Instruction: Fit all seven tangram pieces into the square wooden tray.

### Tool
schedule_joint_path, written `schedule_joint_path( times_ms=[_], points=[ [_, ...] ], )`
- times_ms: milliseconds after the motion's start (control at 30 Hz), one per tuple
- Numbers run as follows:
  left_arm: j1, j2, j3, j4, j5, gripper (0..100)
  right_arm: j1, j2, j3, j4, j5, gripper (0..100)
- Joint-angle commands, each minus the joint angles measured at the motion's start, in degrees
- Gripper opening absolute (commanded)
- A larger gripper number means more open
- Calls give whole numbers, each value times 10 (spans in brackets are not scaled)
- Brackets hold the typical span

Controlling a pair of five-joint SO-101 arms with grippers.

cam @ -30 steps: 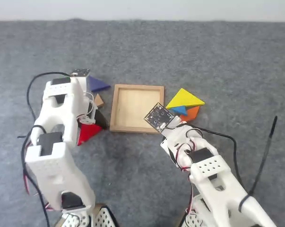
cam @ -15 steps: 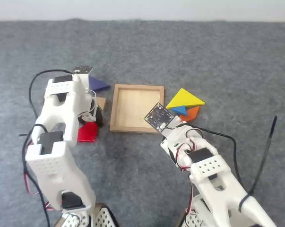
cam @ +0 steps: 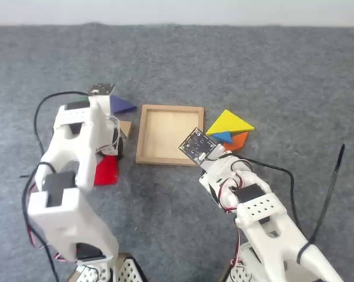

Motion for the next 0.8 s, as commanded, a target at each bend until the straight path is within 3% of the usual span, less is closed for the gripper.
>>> schedule_joint_path(
  times_ms=[0, 100, 233, 367, 533, 767],
  points=[
    [-22, -111, 102, -55, -11, 117, -2, 0, -8, -11, -3, 9],
    [-24, -210, 160, -62, -52, 185, -2, 0, -6, -11, -2, 9],
    [-48, -312, 204, -29, -164, 291, -2, 0, -5, -10, -2, 9],
    [-76, -363, 212, 23, -246, 306, -2, 0, -5, -10, -3, 9],
    [-80, -328, 211, 32, -288, 306, -2, 3, -6, -10, -4, 9],
    [-81, -180, 208, -24, -359, 308, -2, 5, -6, -14, -4, 9]
  ],
)
